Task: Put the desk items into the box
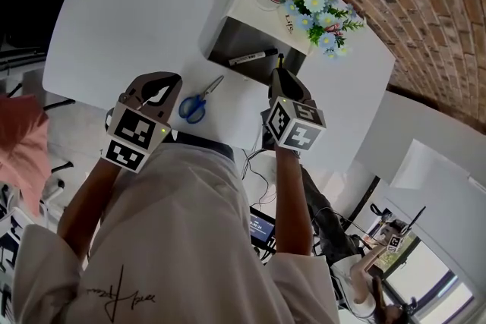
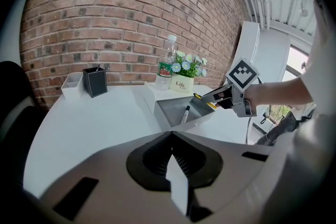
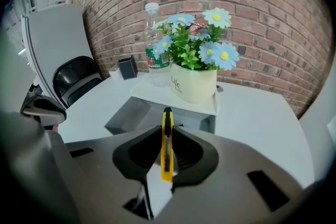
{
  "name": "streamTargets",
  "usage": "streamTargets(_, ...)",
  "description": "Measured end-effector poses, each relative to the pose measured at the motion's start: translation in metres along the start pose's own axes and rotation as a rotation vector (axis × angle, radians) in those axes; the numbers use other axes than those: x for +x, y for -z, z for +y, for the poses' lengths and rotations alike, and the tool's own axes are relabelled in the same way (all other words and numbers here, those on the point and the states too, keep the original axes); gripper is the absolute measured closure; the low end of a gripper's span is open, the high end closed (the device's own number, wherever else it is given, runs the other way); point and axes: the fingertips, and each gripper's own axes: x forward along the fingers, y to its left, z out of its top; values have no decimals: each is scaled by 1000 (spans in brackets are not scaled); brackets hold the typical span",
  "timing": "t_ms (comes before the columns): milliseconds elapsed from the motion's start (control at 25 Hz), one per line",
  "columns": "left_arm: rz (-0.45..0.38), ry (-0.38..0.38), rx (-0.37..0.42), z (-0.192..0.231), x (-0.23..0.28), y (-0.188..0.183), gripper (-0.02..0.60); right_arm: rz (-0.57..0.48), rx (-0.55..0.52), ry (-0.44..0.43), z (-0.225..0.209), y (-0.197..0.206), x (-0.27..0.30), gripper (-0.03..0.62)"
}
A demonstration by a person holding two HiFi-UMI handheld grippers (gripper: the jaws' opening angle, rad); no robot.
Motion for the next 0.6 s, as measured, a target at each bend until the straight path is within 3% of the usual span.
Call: streamTargets(600, 3, -43, -49, 17, 4, 2, 577, 36, -86, -62, 16, -5, 29, 516)
